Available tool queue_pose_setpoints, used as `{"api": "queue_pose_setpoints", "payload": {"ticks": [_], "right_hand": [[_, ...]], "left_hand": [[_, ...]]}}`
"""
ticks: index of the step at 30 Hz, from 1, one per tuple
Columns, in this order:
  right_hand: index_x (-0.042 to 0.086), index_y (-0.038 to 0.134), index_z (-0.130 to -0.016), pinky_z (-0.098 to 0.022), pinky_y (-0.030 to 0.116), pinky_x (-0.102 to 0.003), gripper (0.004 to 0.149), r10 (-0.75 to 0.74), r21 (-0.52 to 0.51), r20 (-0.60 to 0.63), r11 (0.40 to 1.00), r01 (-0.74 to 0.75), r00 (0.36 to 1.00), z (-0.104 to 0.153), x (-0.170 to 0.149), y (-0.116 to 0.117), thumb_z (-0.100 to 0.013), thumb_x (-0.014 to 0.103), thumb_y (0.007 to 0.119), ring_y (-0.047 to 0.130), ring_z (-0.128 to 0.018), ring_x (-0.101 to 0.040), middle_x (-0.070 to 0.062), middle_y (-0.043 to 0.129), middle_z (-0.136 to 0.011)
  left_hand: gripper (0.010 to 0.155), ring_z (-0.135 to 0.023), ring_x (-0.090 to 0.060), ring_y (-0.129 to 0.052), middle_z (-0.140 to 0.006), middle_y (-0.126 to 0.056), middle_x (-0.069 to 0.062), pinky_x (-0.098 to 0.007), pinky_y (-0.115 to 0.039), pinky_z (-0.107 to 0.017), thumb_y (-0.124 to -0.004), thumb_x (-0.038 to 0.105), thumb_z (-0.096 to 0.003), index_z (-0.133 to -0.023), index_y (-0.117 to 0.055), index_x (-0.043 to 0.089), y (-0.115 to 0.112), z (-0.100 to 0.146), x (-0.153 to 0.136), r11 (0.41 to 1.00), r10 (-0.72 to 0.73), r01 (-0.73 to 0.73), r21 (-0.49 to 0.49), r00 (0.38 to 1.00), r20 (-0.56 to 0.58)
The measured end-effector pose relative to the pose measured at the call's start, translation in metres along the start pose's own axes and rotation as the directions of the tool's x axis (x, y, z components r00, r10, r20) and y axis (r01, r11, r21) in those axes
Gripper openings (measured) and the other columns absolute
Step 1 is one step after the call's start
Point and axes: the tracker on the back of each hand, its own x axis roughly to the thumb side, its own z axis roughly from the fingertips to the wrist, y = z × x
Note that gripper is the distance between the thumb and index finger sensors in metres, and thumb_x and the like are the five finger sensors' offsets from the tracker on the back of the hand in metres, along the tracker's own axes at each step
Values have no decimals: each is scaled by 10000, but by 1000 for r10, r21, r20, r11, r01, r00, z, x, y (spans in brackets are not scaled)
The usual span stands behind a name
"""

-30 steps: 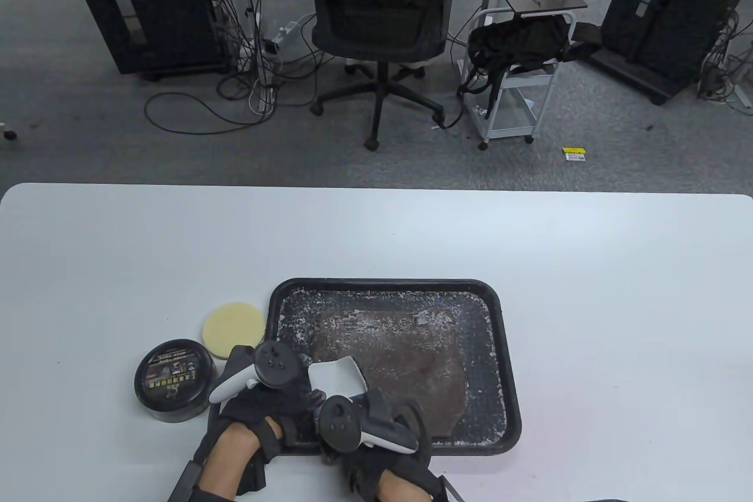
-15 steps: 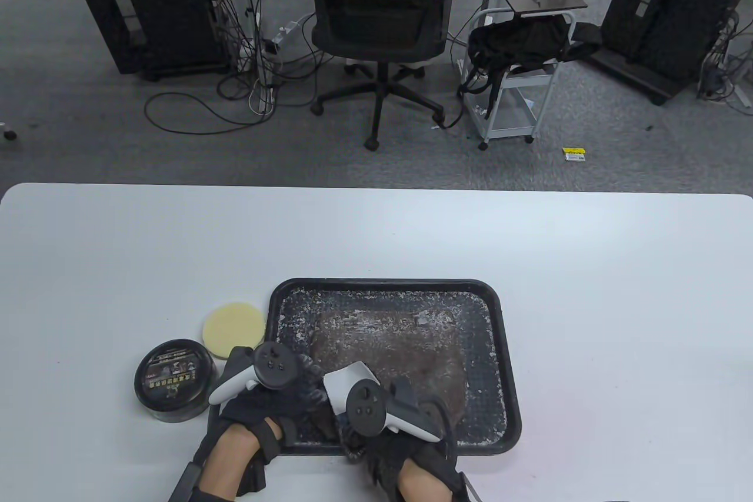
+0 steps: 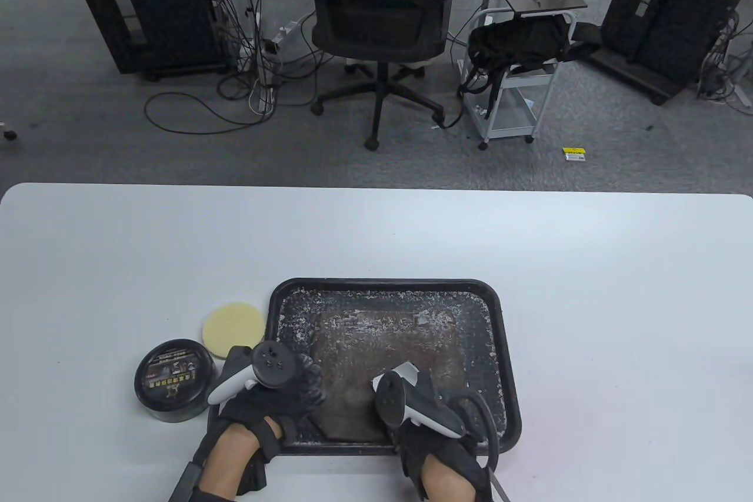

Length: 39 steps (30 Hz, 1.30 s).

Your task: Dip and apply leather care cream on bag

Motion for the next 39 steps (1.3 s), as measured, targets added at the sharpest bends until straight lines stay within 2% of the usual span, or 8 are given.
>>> {"api": "queue_pose_setpoints", "payload": {"ticks": [11,16,20,24,31,34,37,39], "right_hand": [[327,1009,-580,-677,601,-566,426,-3,-13,-12,1000,3,1000,3,-44,-2,-316,79,784,808,-879,-221,137,885,-796],[320,1012,-566,-668,617,-566,418,-83,-28,-7,996,83,996,5,-71,2,-313,78,785,827,-864,-230,134,890,-777],[310,1005,-596,-666,623,-564,420,-113,-1,19,994,113,993,5,-89,4,-318,83,786,839,-861,-256,117,880,-783],[286,1001,-647,-663,627,-564,439,-53,7,66,999,52,996,5,-103,2,-320,87,788,860,-850,-288,62,904,-822],[248,962,-738,-666,614,-575,471,-177,10,200,984,178,964,19,-139,-6,-331,88,785,834,-864,-325,-16,881,-888],[238,966,-744,-663,624,-577,470,-284,10,232,957,290,930,20,-160,-9,-334,93,789,861,-848,-334,-39,903,-880],[227,962,-754,-647,639,-578,470,-363,-13,270,925,380,892,17,-176,-8,-337,96,787,864,-837,-351,-60,902,-880],[232,959,-759,-653,636,-581,473,-320,-108,248,929,355,914,20,-181,-10,-339,99,788,864,-841,-349,-58,902,-884]], "left_hand": [[583,-1145,-169,-109,-1199,-187,127,-491,34,-752,-452,613,-577,-1108,-364,390,4,-1,1,999,-20,20,38,1000,-7],[593,-1148,-188,-100,-1201,-169,113,-514,28,-753,-450,614,-576,-1113,-339,386,1,1,5,998,-56,57,41,998,-28],[598,-1146,-188,-79,-1201,-142,114,-515,34,-751,-450,616,-576,-1114,-310,393,1,1,5,998,-63,64,22,998,-27],[596,-1144,-182,-74,-1200,-140,117,-506,46,-747,-453,612,-578,-1114,-310,394,-1,1,3,998,-50,51,30,999,-21],[604,-1144,-206,-69,-1199,-134,99,-532,47,-741,-453,611,-576,-1115,-307,379,-4,1,9,997,-54,56,51,998,-41],[604,-1152,-240,-154,-1201,-228,60,-567,-19,-758,-466,606,-574,-1113,-387,345,0,1,16,995,-55,60,81,996,-66],[594,-1152,-277,-318,-1185,-382,20,-609,-159,-793,-474,604,-572,-1089,-509,313,7,0,27,980,-124,138,141,986,-109],[596,-1147,-297,-372,-1177,-421,3,-614,-232,-805,-475,602,-573,-1082,-536,299,10,-2,36,975,-162,181,127,975,-150]]}}
